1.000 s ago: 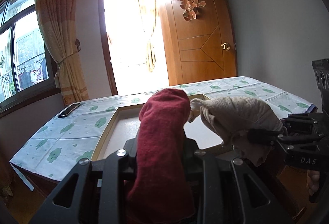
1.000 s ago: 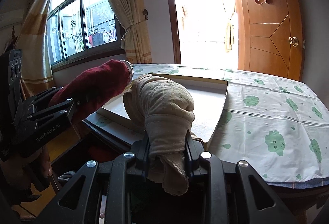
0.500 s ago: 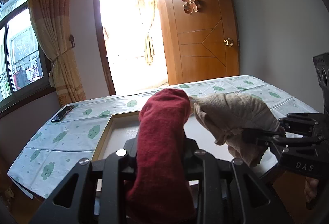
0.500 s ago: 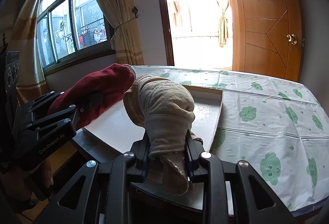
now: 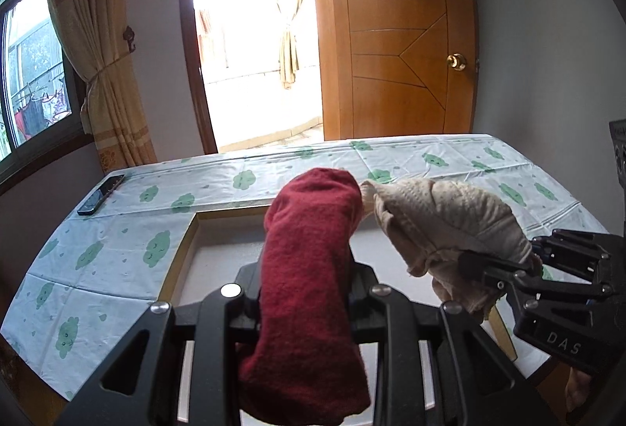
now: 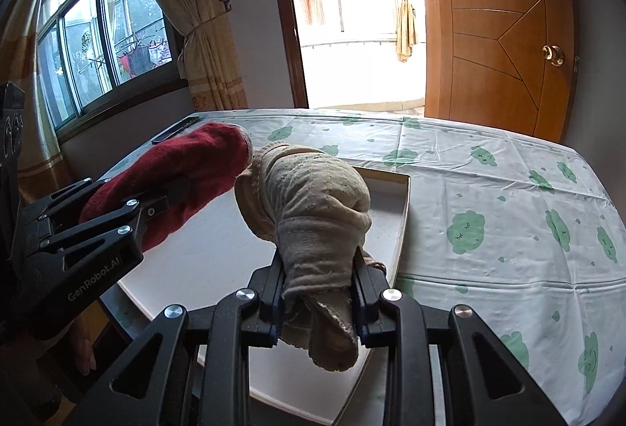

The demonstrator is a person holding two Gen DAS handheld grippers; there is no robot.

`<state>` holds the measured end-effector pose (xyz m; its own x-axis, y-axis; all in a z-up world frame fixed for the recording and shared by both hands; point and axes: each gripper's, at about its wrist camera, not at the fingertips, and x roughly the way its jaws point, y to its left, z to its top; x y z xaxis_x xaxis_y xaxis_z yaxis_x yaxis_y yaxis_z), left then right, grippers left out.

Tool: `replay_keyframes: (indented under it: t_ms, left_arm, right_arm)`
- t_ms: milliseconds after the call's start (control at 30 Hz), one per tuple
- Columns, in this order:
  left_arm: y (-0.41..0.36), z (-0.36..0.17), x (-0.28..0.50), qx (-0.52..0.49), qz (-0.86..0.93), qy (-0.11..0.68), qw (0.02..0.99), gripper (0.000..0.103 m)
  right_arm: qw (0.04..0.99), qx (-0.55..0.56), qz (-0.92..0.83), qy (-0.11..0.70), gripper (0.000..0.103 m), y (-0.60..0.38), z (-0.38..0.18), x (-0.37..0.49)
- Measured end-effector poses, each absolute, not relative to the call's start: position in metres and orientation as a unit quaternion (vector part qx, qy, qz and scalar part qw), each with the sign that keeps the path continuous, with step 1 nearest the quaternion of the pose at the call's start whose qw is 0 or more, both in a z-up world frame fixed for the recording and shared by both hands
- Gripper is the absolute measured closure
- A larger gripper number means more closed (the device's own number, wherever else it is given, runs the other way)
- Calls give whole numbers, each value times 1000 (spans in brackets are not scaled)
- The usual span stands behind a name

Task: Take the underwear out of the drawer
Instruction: 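Carry the beige underwear with the right tool while the left tool carries the red cloth over the tray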

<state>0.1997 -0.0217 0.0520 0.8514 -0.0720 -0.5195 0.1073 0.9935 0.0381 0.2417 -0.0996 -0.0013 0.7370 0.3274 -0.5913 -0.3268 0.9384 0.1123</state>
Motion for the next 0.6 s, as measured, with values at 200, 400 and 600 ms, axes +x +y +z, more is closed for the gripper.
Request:
replay_keyframes:
  t_ms: [200,400,600]
  left_arm:
    - [-12,48,231,-25,-50,305,951,76]
    - [-6,36,255,-68,-47,337,938,76]
    - [-14,33,271,-78,-49,348,933,76]
  right_arm:
    - [926,8,162,340,73,-102,-4,270]
    - [922,14,152,355,73,-100,-7,289]
    - [916,25,142,374,73,-101,-12,307]
